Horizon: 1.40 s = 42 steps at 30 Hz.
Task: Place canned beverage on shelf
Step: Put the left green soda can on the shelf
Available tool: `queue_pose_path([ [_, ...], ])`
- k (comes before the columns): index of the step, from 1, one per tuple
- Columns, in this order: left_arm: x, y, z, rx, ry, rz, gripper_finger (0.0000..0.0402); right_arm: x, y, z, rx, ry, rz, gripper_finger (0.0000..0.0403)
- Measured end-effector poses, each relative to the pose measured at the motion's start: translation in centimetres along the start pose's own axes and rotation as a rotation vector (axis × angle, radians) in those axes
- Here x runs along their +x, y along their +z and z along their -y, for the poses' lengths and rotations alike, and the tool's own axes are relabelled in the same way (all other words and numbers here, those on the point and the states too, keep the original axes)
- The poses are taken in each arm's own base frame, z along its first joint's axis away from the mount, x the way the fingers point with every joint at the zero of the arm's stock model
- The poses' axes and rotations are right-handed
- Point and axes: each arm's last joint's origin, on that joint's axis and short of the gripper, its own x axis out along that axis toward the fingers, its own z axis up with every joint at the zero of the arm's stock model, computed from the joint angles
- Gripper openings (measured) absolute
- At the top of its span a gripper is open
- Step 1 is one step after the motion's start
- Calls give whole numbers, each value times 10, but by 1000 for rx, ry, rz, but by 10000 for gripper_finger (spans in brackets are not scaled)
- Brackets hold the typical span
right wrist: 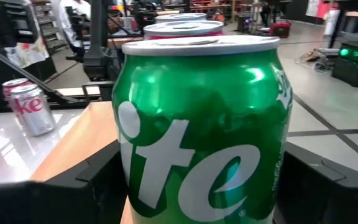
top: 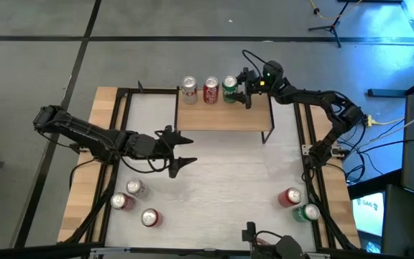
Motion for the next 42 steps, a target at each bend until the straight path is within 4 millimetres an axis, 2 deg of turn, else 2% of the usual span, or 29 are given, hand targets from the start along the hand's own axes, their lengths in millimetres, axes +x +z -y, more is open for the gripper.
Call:
queue_pose_path([
  [29,0,0,0,5,0,-1,339,0,-1,0,4,9,-2,308],
  [42,0,0,0,5,0,-1,339,0,-5,-2,36,40,-25,376],
])
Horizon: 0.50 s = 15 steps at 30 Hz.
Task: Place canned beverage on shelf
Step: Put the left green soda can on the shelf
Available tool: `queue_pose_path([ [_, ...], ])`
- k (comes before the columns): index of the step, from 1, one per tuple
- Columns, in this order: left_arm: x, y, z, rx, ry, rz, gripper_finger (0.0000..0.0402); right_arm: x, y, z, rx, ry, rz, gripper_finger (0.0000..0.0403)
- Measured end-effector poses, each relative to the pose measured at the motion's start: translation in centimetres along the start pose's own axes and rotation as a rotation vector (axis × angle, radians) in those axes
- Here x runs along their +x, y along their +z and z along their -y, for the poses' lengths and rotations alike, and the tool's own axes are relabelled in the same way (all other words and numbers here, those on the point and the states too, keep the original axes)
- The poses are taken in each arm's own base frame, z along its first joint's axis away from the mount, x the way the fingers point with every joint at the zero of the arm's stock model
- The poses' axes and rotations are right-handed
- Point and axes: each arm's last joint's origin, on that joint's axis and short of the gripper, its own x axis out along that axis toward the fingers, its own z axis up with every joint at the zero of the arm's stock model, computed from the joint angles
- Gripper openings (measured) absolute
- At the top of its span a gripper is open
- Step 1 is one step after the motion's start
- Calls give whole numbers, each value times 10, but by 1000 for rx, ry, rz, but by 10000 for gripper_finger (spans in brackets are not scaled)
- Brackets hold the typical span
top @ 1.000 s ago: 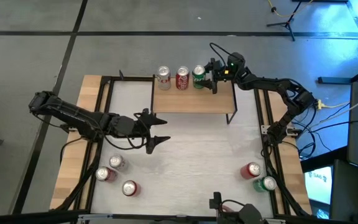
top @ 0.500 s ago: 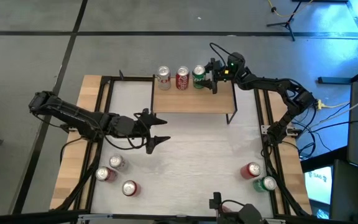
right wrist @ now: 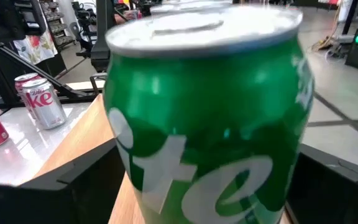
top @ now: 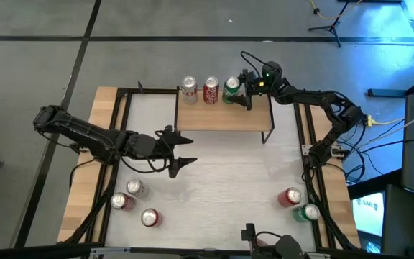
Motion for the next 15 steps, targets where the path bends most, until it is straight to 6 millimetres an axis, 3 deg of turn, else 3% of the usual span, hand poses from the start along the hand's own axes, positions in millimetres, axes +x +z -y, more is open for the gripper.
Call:
queue_pose_path([
  [15,0,0,0,0,0,0,339,0,0,0,-2,0,2,377],
])
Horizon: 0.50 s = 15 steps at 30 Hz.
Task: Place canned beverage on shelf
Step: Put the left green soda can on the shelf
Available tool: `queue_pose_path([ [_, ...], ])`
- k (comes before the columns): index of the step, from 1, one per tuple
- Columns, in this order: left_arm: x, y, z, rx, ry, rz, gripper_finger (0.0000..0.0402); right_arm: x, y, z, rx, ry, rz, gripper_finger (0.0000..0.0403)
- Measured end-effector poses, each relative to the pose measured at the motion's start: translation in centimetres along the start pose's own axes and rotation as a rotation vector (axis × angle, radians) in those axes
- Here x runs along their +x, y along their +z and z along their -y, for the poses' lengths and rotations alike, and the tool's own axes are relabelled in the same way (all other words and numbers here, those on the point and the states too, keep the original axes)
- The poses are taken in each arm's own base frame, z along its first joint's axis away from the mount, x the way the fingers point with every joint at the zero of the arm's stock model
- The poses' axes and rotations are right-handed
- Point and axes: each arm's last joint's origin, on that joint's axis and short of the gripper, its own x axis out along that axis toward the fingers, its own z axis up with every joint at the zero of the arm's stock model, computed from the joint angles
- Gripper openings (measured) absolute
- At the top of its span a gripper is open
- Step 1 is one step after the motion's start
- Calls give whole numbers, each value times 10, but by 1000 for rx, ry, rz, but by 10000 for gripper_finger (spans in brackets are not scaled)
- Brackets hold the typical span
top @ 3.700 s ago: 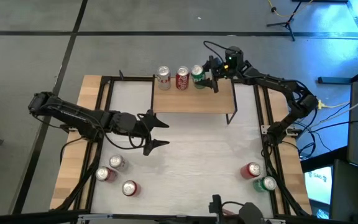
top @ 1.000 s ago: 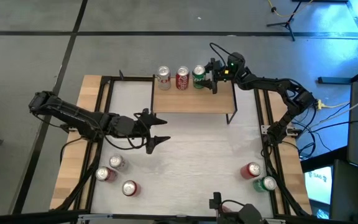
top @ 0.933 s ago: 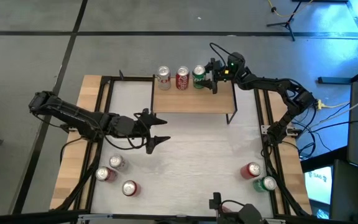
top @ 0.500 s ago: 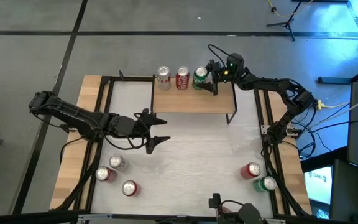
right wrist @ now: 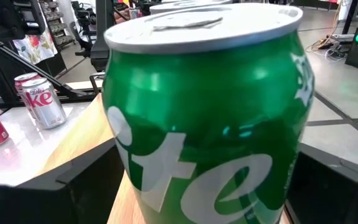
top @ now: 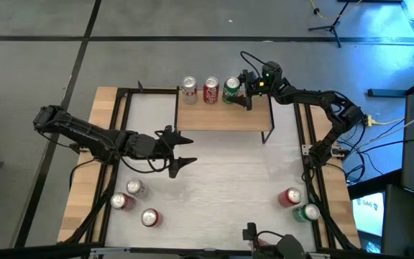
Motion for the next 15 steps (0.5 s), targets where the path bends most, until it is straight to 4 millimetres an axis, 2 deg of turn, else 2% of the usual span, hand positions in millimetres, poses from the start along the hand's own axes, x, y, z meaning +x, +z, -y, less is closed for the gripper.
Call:
queue_pose_path([
  [15,0,0,0,0,0,0,339,-9,12,-9,8,-59,-42,376],
])
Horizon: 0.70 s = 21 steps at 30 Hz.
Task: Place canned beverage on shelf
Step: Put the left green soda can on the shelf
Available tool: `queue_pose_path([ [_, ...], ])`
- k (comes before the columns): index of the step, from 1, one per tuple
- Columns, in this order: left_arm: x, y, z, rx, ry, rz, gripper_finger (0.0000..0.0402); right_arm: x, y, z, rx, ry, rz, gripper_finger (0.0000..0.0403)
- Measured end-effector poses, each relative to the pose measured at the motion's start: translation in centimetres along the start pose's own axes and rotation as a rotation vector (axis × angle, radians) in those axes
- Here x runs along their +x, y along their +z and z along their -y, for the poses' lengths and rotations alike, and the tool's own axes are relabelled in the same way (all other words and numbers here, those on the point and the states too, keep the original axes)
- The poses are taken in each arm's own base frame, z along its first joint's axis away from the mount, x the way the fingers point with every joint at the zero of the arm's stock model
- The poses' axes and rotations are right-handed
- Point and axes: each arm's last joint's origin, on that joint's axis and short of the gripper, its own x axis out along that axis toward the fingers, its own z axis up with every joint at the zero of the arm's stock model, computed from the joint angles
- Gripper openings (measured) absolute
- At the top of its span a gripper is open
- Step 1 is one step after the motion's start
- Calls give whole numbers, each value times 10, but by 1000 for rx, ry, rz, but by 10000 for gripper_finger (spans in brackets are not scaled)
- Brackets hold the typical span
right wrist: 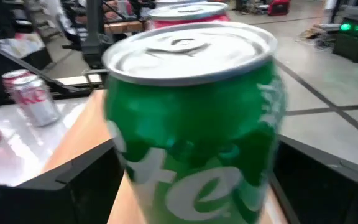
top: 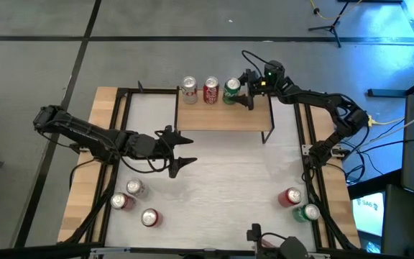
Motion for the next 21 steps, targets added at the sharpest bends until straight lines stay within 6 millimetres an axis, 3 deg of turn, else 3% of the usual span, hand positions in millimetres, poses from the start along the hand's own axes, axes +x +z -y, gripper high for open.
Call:
queue_pose_path([
  [9,0,0,0,0,0,0,339,-7,-1,7,9,-35,0,376],
  [21,0,0,0,2,1,-3,339,-18,-6,11,74,92,-5,376],
])
